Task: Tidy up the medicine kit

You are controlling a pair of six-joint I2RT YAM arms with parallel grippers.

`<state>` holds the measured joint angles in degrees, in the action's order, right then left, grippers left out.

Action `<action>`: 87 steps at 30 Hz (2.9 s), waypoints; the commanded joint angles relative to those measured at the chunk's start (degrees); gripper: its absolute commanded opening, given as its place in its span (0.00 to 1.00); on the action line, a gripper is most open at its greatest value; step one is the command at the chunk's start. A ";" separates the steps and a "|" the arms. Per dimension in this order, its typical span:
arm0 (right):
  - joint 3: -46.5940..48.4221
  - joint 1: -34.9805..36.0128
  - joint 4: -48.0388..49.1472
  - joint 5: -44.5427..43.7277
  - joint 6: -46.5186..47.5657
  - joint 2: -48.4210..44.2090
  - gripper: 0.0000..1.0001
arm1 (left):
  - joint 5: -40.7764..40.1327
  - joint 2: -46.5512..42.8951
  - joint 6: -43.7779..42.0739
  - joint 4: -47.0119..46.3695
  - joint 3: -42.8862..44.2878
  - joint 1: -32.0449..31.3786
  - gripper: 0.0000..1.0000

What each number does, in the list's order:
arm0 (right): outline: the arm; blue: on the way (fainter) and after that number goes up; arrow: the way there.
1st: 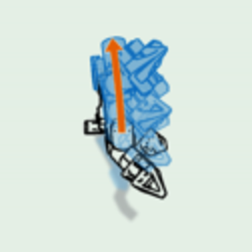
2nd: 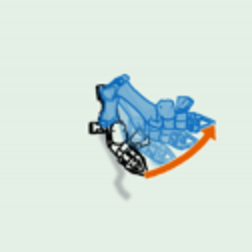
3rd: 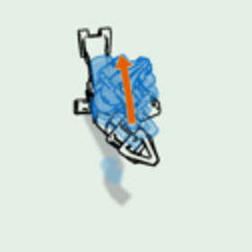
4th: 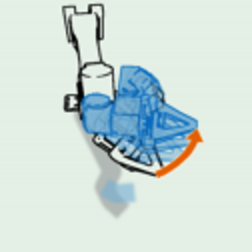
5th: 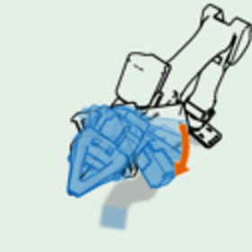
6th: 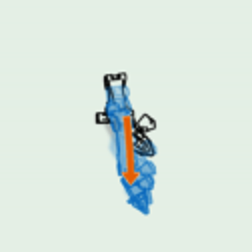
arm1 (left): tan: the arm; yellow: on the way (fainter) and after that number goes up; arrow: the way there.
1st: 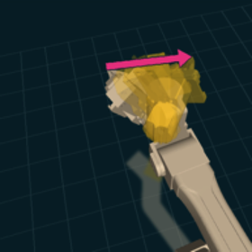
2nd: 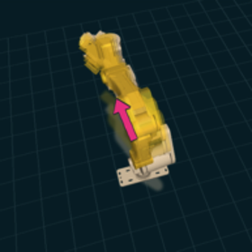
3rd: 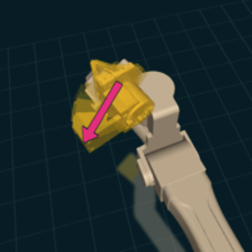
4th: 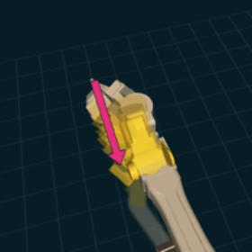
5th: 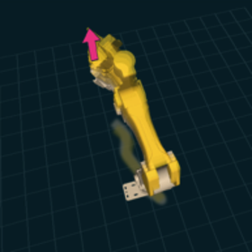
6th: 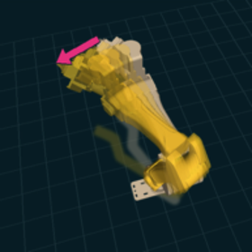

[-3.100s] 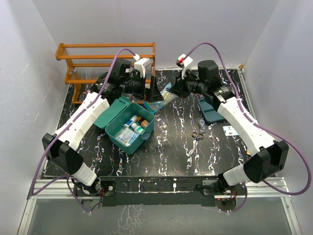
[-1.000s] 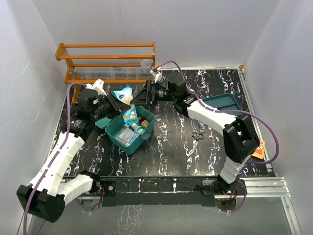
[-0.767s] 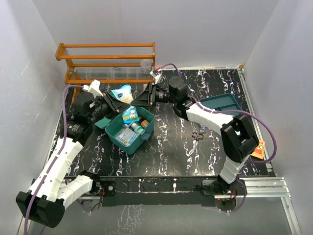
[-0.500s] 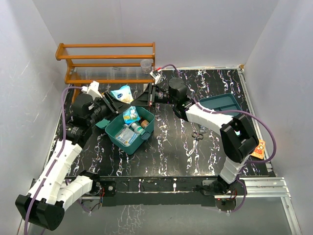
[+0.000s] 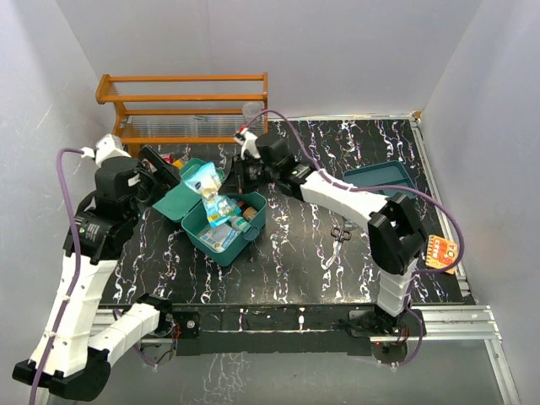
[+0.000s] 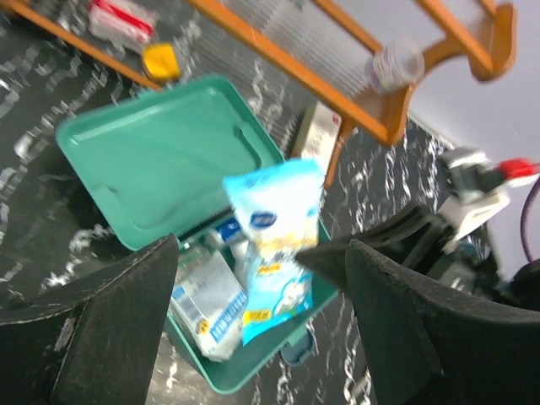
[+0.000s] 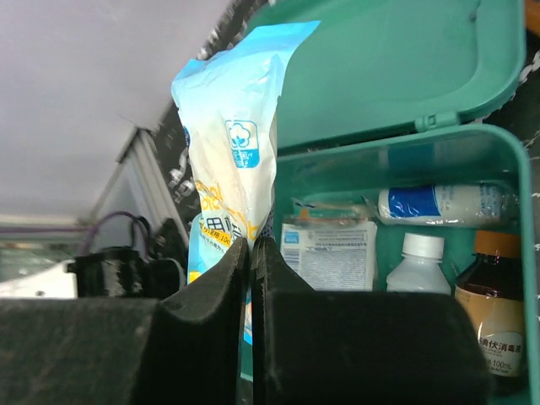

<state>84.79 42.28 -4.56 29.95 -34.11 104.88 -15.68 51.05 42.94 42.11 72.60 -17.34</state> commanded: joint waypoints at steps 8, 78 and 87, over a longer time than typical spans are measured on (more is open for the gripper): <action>16.28 5.43 -25.94 -5.17 18.91 8.00 0.00 | -9.76 4.17 -9.45 1.08 7.76 0.16 0.80; 36.19 9.31 -44.80 -8.50 19.98 25.47 0.34 | -6.67 7.82 -10.99 -3.66 3.42 0.20 0.82; 32.74 9.91 -42.10 -14.42 19.66 18.24 0.54 | -8.29 6.83 -11.12 -3.88 4.07 0.20 0.82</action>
<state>117.62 51.40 -49.36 19.31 -15.00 129.25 -22.22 59.29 32.53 39.22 75.83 -17.34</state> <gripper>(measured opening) 0.534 0.821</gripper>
